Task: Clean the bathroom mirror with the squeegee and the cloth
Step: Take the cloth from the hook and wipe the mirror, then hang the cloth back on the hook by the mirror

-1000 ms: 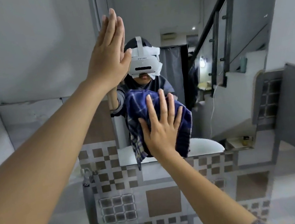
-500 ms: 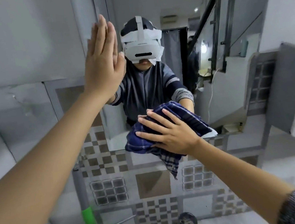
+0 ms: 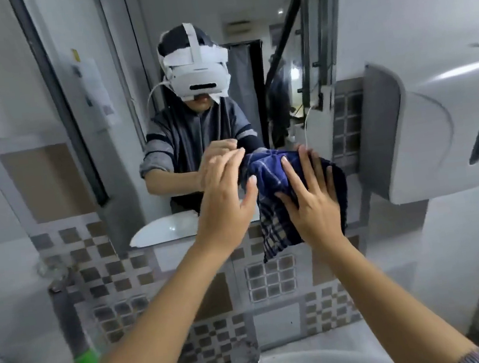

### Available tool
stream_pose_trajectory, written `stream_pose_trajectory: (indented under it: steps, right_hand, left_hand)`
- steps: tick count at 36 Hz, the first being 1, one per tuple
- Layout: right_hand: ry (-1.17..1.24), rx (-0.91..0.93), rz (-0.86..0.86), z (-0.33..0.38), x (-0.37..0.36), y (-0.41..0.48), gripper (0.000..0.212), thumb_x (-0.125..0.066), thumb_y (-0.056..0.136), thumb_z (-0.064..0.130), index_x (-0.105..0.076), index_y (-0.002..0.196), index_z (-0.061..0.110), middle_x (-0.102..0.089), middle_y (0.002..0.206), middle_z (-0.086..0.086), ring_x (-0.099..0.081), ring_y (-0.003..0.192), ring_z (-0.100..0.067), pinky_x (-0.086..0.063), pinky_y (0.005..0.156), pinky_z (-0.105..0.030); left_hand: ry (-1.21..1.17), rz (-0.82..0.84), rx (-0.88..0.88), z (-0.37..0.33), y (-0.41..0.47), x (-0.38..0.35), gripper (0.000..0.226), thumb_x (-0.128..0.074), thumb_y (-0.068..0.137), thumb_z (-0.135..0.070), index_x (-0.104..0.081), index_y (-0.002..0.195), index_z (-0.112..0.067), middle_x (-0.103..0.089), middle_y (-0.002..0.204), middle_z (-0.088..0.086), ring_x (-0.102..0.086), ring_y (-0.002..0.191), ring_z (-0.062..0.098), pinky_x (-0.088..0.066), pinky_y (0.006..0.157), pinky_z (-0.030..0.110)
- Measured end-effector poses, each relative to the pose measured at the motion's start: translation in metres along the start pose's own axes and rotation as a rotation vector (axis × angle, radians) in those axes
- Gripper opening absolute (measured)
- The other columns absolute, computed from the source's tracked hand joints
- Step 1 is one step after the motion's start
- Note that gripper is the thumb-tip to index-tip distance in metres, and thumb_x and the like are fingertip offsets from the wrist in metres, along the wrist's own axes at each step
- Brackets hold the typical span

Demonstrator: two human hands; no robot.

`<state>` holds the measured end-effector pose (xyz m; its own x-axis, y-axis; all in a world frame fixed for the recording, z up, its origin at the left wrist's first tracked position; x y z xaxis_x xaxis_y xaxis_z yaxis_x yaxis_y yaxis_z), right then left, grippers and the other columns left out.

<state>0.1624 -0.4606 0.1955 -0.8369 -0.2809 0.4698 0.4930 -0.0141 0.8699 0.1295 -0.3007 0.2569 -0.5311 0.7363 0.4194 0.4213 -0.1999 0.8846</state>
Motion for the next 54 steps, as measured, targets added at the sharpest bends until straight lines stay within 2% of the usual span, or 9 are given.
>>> stream_pose_trajectory:
  steps: [9,13,22,27,31,38,41,45,54]
  right_hand:
    - [0.093,-0.145,0.013,-0.011,-0.002,-0.011,0.055,-0.021,0.096,0.051,-0.017,0.147,0.032,-0.012,0.158,-0.004,-0.008,0.146,-0.018,0.000,0.117,-0.036]
    - [0.136,-0.177,-0.008,-0.016,-0.004,-0.017,0.056,-0.026,0.096,0.048,-0.017,0.147,0.028,-0.012,0.157,-0.006,-0.007,0.146,-0.020,0.001,0.117,-0.034]
    - [0.247,-0.225,0.011,-0.008,0.002,-0.031,0.064,-0.038,0.094,0.045,-0.007,0.148,0.031,-0.015,0.157,-0.008,-0.004,0.146,-0.018,-0.023,0.113,-0.056]
    - [0.316,-0.154,0.030,0.011,0.022,-0.041,0.063,-0.023,0.094,0.057,0.006,0.146,0.037,-0.003,0.158,0.001,0.005,0.146,-0.013,0.004,0.118,-0.042]
    - [0.383,-0.092,0.059,0.032,0.044,-0.039,0.058,-0.017,0.096,0.052,-0.007,0.148,0.026,-0.007,0.159,0.001,0.001,0.146,-0.009,0.007,0.119,-0.034]
    - [0.804,-0.111,0.277,0.073,0.068,-0.027,0.050,-0.022,0.097,0.042,-0.020,0.146,0.032,-0.017,0.151,0.023,-0.010,0.140,0.008,-0.008,0.120,-0.034]
    - [1.000,-0.105,0.387,0.096,0.072,-0.029,0.045,-0.034,0.097,0.031,-0.035,0.142,0.025,-0.038,0.146,0.013,-0.032,0.136,-0.001,-0.024,0.116,-0.043]
    - [1.169,-0.092,0.438,0.129,0.083,-0.033,0.030,-0.045,0.095,0.023,-0.055,0.123,0.024,-0.062,0.121,0.003,-0.056,0.116,-0.008,-0.044,0.101,-0.035]
    - [1.321,-0.083,0.410,0.188,0.105,-0.048,0.009,-0.060,0.088,0.007,-0.066,0.094,0.010,-0.068,0.086,-0.003,-0.063,0.081,-0.010,-0.050,0.078,-0.027]
  left_hand:
    - [-0.143,-0.044,0.108,-0.020,0.004,-0.044,0.037,-0.062,0.087,-0.016,-0.053,0.120,-0.003,-0.051,0.116,0.010,-0.050,0.110,0.018,-0.042,0.097,0.029]
    - [-0.172,-0.036,0.108,-0.025,0.011,-0.052,0.031,-0.066,0.084,-0.014,-0.058,0.112,-0.004,-0.053,0.107,0.008,-0.054,0.101,0.020,-0.051,0.087,0.036]
    - [-0.280,-0.001,0.187,-0.021,0.026,-0.044,0.016,-0.067,0.078,0.001,-0.067,0.092,-0.007,-0.065,0.092,0.001,-0.063,0.089,0.015,-0.053,0.078,0.026]
    - [-0.302,0.089,0.184,-0.017,0.027,-0.024,0.019,-0.069,0.076,0.002,-0.069,0.093,-0.007,-0.065,0.089,-0.003,-0.062,0.087,0.010,-0.052,0.080,0.021]
    - [-0.263,0.153,0.089,-0.021,0.023,0.004,0.020,-0.070,0.074,0.004,-0.071,0.091,-0.008,-0.066,0.087,-0.005,-0.059,0.081,-0.008,-0.045,0.078,0.007]
    - [-0.219,0.284,-0.001,-0.034,0.010,0.072,0.023,-0.071,0.073,0.004,-0.072,0.091,-0.010,-0.069,0.089,-0.004,-0.062,0.089,0.001,-0.045,0.086,0.014]
    - [-0.214,0.302,-0.003,-0.037,0.001,0.103,0.021,-0.072,0.071,0.006,-0.073,0.087,-0.008,-0.070,0.087,-0.002,-0.064,0.086,0.003,-0.048,0.084,0.017]
    - [-0.161,0.312,-0.013,-0.039,-0.012,0.142,0.019,-0.074,0.070,0.003,-0.073,0.086,-0.007,-0.071,0.086,0.001,-0.066,0.084,0.004,-0.050,0.082,0.018]
    - [-0.061,0.157,0.044,-0.046,-0.065,0.212,0.020,-0.074,0.071,0.003,-0.072,0.089,-0.005,-0.070,0.086,0.002,-0.068,0.081,0.008,-0.053,0.080,0.021]
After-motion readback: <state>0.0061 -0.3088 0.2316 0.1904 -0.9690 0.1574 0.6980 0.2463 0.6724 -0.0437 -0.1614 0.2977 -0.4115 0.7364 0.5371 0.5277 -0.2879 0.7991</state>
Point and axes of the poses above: each hand's wrist, its own y-axis towards the middle knuckle, its own x-axis out of the back of the hand, z = x × y, the point moved 4 cm from there along y, towards the middle knuckle
